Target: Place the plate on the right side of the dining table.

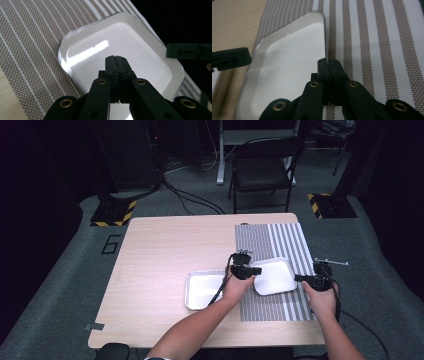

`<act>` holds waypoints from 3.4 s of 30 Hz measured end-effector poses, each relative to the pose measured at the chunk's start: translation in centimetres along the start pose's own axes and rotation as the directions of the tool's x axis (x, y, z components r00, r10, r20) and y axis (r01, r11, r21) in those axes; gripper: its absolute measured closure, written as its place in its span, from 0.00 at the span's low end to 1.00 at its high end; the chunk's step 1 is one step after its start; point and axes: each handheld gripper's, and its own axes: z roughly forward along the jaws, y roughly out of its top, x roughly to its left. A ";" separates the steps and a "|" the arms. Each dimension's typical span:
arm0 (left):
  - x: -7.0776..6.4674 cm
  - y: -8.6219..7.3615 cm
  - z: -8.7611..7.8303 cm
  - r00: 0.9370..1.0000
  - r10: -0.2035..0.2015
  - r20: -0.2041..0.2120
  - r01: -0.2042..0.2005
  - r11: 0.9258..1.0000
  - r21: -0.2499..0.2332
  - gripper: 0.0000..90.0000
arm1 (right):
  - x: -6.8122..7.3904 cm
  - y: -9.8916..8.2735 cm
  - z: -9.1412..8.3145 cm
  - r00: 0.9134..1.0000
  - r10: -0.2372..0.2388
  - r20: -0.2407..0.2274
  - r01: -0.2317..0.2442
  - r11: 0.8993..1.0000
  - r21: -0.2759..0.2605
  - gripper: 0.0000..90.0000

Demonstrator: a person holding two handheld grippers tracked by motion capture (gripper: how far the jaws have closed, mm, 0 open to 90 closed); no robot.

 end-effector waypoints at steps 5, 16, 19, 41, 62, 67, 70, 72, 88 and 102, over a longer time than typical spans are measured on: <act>0.6 -0.2 0.4 0.999 -0.032 -0.014 0.032 0.999 0.022 0.95 | 0.3 -0.1 1.2 0.999 0.029 0.021 -0.030 0.999 0.023 0.99; 2.5 -1.0 -0.4 0.996 -0.073 -0.054 0.075 0.997 0.020 0.91 | -0.5 -1.1 1.6 0.997 0.079 0.022 -0.079 0.997 0.019 0.99; 2.4 -1.0 -0.4 0.996 -0.062 -0.059 0.063 0.998 0.025 0.89 | -0.7 -1.2 1.7 0.995 0.098 0.010 -0.098 0.995 0.012 0.99; 2.1 -1.6 0.4 0.997 -0.066 -0.035 0.068 0.997 0.045 0.86 | -1.4 -1.2 1.3 0.993 0.102 0.054 -0.101 0.994 -0.030 0.99; 1.7 -1.4 1.1 0.998 -0.063 -0.022 0.064 0.997 0.049 0.86 | -1.9 -1.1 1.2 0.992 0.103 0.072 -0.099 0.994 -0.052 0.99; 1.7 -1.4 1.1 0.998 -0.060 -0.018 0.061 0.997 0.054 0.86 | -2.0 -1.0 1.3 0.993 0.096 0.075 -0.092 0.994 -0.057 0.99; 1.6 -1.4 1.0 0.998 -0.055 -0.017 0.056 0.997 0.058 0.86 | -2.0 -1.1 1.2 0.993 0.095 0.072 -0.089 0.993 -0.074 0.98; 1.5 -1.4 0.9 0.999 -0.052 -0.013 0.053 0.997 0.057 0.85 | -1.9 -1.1 1.0 0.993 0.094 0.075 -0.087 0.992 -0.089 0.94; 2.4 -1.4 -1.4 0.999 -0.044 -0.002 0.044 0.999 0.028 0.73 | -0.4 -1.8 -0.3 0.999 -0.001 0.037 0.005 0.993 -0.120 0.74; 4.3 -1.4 -5.1 0.999 -0.020 -0.042 0.020 1.000 -0.009 0.61 | 1.3 -1.9 -0.7 0.998 -0.066 -0.023 0.062 0.989 -0.131 0.63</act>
